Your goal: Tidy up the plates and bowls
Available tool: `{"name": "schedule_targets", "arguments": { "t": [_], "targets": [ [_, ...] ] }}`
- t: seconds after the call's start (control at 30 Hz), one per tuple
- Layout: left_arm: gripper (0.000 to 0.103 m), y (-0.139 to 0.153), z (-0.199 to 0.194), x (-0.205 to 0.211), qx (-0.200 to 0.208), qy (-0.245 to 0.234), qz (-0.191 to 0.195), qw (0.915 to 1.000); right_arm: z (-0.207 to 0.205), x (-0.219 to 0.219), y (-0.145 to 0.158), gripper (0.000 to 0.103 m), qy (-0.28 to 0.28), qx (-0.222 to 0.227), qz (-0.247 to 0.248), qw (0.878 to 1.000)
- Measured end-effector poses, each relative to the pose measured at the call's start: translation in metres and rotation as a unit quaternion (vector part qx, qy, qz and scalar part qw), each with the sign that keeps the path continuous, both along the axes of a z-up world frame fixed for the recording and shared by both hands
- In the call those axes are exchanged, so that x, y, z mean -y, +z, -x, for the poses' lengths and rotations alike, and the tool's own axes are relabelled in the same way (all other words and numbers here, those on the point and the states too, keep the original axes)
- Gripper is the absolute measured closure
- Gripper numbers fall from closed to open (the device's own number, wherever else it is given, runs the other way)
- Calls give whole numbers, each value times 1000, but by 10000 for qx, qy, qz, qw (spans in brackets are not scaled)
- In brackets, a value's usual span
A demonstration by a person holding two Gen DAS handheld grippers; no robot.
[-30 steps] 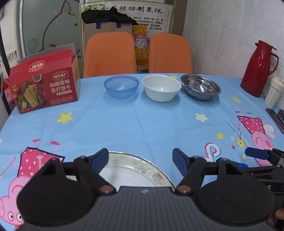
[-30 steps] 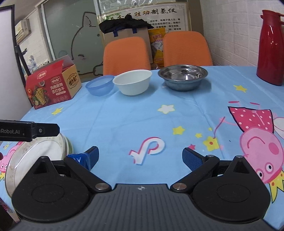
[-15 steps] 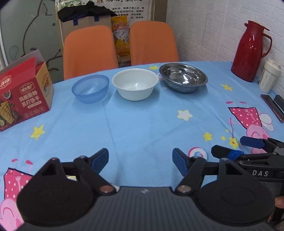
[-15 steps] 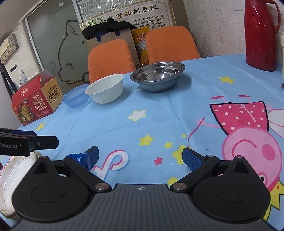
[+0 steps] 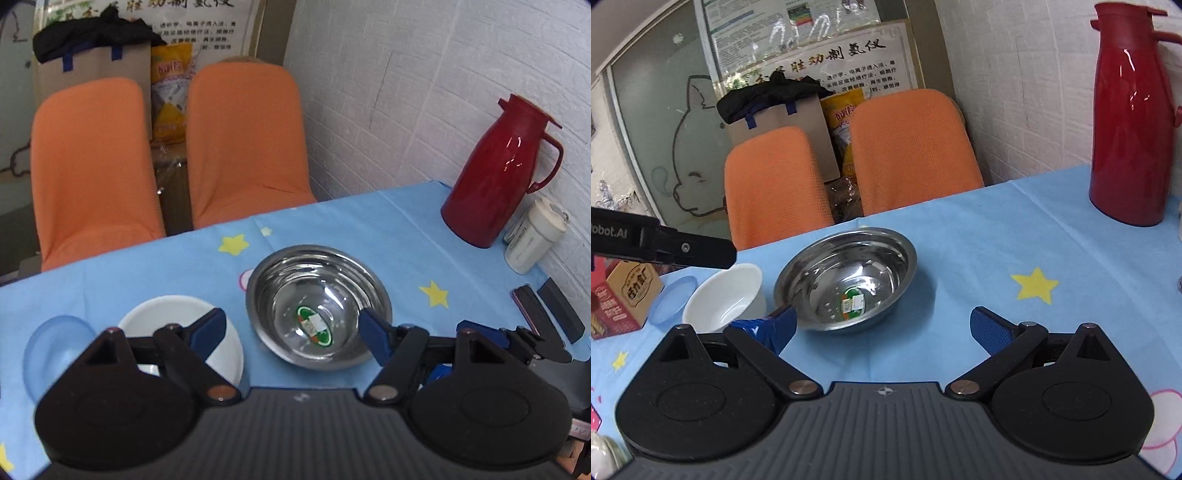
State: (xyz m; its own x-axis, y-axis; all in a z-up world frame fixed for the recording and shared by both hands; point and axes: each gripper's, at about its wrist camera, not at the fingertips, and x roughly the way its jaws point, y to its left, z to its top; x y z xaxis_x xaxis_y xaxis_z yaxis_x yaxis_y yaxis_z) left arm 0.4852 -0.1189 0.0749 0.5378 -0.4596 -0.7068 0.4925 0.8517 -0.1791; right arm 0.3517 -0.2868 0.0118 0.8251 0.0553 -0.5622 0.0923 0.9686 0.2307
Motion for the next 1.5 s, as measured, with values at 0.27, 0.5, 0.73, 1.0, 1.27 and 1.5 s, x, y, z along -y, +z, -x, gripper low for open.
{"name": "schedule_targets", "arguments": {
  "t": [0.27, 0.5, 0.73, 1.0, 1.27, 1.5],
  "targets": [
    [33, -51, -69, 40, -457, -134, -322, 9983, -60, 3, -33, 15, -48, -573, 137, 9982],
    [44, -73, -87, 51, -648, -178, -533, 9963, -77, -6, -50, 15, 170, -636, 238, 9975],
    [50, -80, -82, 62, -850, -445, -686, 9930, -73, -26, -48, 16, 669, -677, 585, 9937],
    [51, -77, -51, 72, -855, -842, -951, 9882, -45, -34, -40, 16, 961, -831, 528, 9905],
    [51, -77, -27, 67, -859, -830, -853, 9892, -17, -11, -40, 16, 538, -804, 289, 9949],
    [51, -80, -12, 66, -658, -774, -969, 9901, 15, 1, -38, 19, 418, -560, 219, 9973]
  ]
}}
